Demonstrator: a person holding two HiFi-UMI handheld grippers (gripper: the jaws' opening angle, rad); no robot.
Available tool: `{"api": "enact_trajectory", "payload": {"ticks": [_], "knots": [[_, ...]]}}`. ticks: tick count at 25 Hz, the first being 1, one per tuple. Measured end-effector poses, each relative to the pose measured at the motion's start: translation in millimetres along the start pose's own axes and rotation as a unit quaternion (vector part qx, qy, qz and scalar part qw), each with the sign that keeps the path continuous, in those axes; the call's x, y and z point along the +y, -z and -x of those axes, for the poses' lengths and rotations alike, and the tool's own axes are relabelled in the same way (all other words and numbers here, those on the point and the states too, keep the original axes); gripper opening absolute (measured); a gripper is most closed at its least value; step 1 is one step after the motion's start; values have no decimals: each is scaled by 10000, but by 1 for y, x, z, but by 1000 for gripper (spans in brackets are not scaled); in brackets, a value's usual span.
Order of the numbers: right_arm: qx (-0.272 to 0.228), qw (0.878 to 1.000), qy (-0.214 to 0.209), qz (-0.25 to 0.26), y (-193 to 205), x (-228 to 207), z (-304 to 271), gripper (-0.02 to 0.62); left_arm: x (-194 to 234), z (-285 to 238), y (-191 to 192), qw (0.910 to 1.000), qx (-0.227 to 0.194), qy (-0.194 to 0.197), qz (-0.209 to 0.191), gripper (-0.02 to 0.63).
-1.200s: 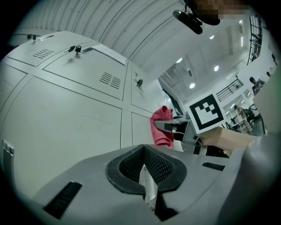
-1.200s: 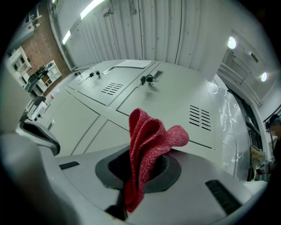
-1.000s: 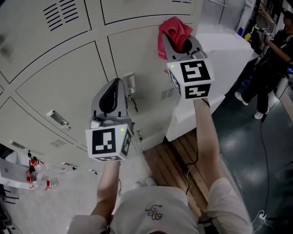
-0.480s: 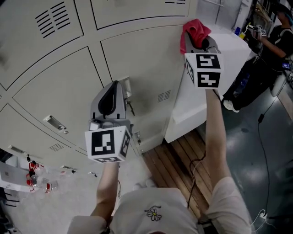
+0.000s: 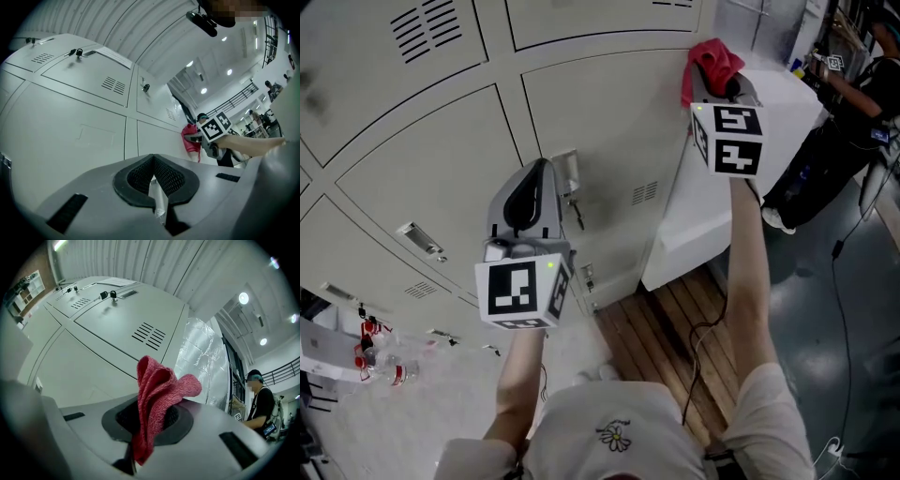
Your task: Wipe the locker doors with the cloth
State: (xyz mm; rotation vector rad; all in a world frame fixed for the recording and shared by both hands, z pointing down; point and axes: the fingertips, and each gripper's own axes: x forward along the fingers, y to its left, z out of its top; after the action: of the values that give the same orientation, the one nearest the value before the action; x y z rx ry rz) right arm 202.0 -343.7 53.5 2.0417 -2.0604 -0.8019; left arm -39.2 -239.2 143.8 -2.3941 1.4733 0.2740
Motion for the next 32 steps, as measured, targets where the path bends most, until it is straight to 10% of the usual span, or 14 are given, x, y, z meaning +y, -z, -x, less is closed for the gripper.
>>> {"api": "enact_trajectory", "payload": {"ticks": [14, 32], "knots": [[-1672, 9677, -1764, -662, -120, 141, 94, 32, 30, 23, -6, 9995, 24, -297, -78, 15], [-1433, 9708, -1917, -185, -88, 239, 63, 32, 51, 33, -5, 9988, 67, -469, -137, 15]]}}
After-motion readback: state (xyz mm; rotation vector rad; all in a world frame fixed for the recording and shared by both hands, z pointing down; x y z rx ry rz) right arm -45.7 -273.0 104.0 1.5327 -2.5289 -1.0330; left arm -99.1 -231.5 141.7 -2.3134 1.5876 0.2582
